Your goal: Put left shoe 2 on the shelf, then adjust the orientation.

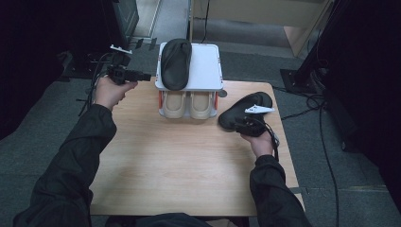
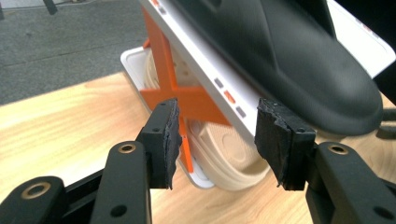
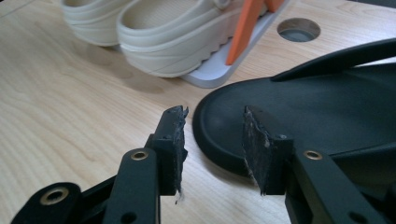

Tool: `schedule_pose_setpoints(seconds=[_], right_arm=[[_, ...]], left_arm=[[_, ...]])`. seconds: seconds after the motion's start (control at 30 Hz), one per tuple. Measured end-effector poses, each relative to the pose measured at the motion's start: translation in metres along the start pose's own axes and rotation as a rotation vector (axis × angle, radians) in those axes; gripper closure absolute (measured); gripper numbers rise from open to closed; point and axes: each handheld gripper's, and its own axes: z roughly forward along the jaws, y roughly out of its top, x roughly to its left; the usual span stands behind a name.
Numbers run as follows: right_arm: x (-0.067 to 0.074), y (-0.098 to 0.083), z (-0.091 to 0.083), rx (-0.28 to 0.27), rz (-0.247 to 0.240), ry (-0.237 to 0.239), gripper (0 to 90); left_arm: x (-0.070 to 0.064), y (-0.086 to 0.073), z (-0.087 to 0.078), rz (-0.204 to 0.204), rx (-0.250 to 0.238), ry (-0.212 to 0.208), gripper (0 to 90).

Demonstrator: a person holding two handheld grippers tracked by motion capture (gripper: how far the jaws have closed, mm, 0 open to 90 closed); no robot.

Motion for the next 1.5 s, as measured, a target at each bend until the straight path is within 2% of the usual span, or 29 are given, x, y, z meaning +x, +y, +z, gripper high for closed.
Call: schedule_pose_setpoints(seconds=[0.07,0.17,0.3,0.5,0.6,0.7,0.87,0.93,1.03,1.13,1.23,1.27,1.33,1.5], right_arm=[[-0.002,0.0,0.004,0.004,0.013,-0.003,59.8],[-0.004,0.0,0.009,0.021,0.006,-0.014,61.8],[-0.004,0.002,0.015,0.031,0.013,-0.026,65.5],[-0.005,0.002,0.022,0.041,0.018,-0.045,67.7],[-0.004,0.0,0.027,0.06,0.016,-0.044,69.1],[-0.002,-0.001,0.03,0.068,0.004,-0.039,70.5],[0.0,-0.001,0.036,0.071,0.007,-0.067,71.9],[-0.001,-0.003,0.04,0.081,0.008,-0.073,72.3],[-0.002,-0.003,0.041,0.079,0.024,-0.069,72.3],[-0.003,-0.004,0.04,0.089,0.023,-0.065,72.1],[-0.003,-0.004,0.039,0.099,0.018,-0.059,72.9],[-0.004,-0.004,0.038,0.103,0.018,-0.054,73.2],[-0.005,-0.005,0.036,0.113,0.029,-0.045,73.1],[-0.008,-0.009,0.03,0.11,0.036,-0.035,72.7]], left_arm=[[0.001,-0.009,0.002,-0.004,-0.005,0.0,49.7],[0.003,-0.019,0.006,0.004,0.004,0.008,49.5],[0.006,-0.032,0.01,-0.004,0.003,-0.01,49.5],[-0.001,-0.047,0.015,0.013,-0.004,-0.012,49.5],[-0.003,-0.055,0.018,0.028,0.01,-0.004,49.4],[-0.002,-0.063,0.019,0.009,0.0,-0.011,49.3],[-0.003,-0.075,0.02,-0.004,-0.013,-0.015,49.3],[-0.003,-0.081,0.021,-0.018,-0.023,-0.033,49.3],[-0.003,-0.086,0.022,-0.02,-0.02,-0.018,49.3],[-0.002,-0.093,0.023,-0.039,-0.043,-0.026,49.4],[-0.002,-0.098,0.027,-0.016,-0.034,-0.014,49.4],[-0.002,-0.1,0.029,0.002,-0.025,-0.006,49.4],[-0.001,-0.102,0.03,0.006,-0.011,-0.009,49.4],[0.001,-0.102,0.028,0.009,-0.031,-0.01,49.3]])
